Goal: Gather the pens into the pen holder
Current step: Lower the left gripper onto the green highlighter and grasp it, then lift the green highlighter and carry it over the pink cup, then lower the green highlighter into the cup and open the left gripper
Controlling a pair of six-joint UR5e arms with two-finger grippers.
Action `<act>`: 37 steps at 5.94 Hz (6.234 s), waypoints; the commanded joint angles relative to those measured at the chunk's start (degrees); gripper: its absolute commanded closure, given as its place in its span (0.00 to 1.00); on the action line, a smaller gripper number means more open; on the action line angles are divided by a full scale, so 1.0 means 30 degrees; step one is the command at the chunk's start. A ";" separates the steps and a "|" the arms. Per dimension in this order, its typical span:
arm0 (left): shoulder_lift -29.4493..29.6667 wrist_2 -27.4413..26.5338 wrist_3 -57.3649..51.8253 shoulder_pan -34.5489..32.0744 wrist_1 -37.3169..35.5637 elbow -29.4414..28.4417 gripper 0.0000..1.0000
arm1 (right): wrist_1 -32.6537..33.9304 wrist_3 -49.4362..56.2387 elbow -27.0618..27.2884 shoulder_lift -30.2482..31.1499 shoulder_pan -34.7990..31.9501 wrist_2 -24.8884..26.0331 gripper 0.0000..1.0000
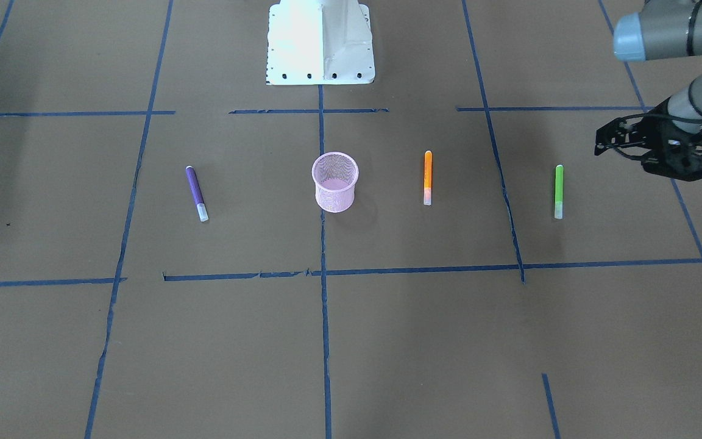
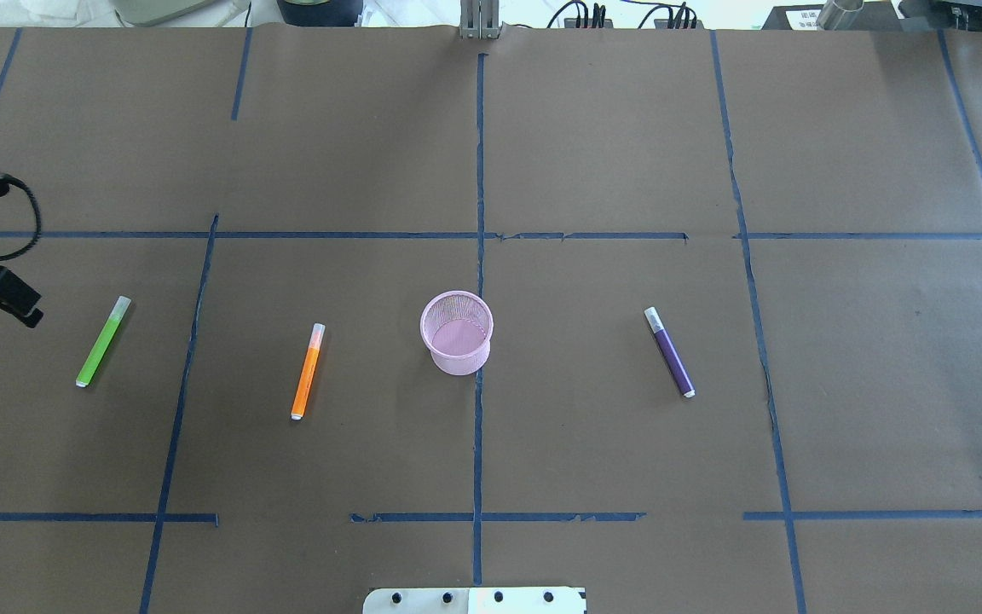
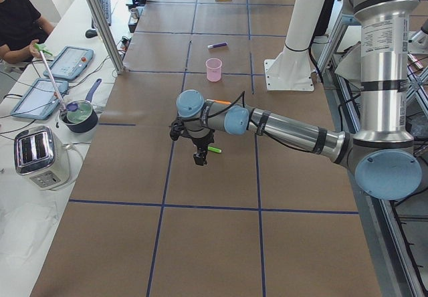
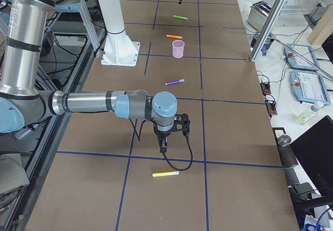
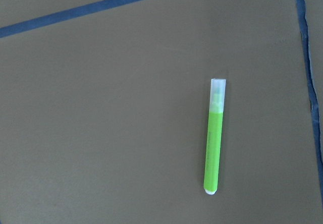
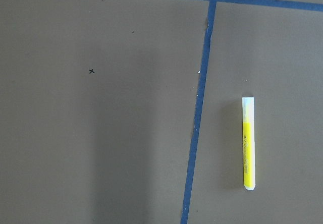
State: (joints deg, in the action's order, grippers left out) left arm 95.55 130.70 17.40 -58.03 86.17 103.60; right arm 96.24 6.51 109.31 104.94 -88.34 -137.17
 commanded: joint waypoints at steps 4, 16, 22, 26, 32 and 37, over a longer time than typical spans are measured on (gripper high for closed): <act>0.2341 -0.0471 0.0644 0.2204 0.2184 -0.4475 0.16 | 0.0029 0.0055 0.0068 -0.0001 0.0005 -0.0068 0.00; 0.5411 -0.4249 0.4535 0.3541 0.2126 0.2471 1.00 | -0.0001 0.0055 0.0185 -0.0030 0.0092 -0.0068 0.00; 0.9079 -1.8971 1.0578 1.1863 0.8469 0.2246 0.99 | -0.0001 -0.0003 0.0097 -0.0059 0.0356 -0.0068 0.00; 0.8903 -2.0071 1.0549 1.3043 1.1618 -0.0196 0.44 | -0.0001 -0.0032 0.0068 -0.0059 0.0356 -0.0068 0.00; 0.7914 -1.3193 1.0548 1.0158 0.8766 0.0241 0.00 | -0.0726 0.0084 -0.3929 -0.2214 0.0706 0.1820 0.01; 0.6619 -0.9993 1.0695 0.8797 0.8044 0.1470 0.00 | -0.6182 -0.2457 -1.1670 -0.4099 0.3279 0.0781 0.07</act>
State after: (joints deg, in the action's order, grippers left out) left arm 115.72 100.61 49.47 -31.60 110.32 107.63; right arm 77.99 1.23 76.70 93.45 -80.06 -134.70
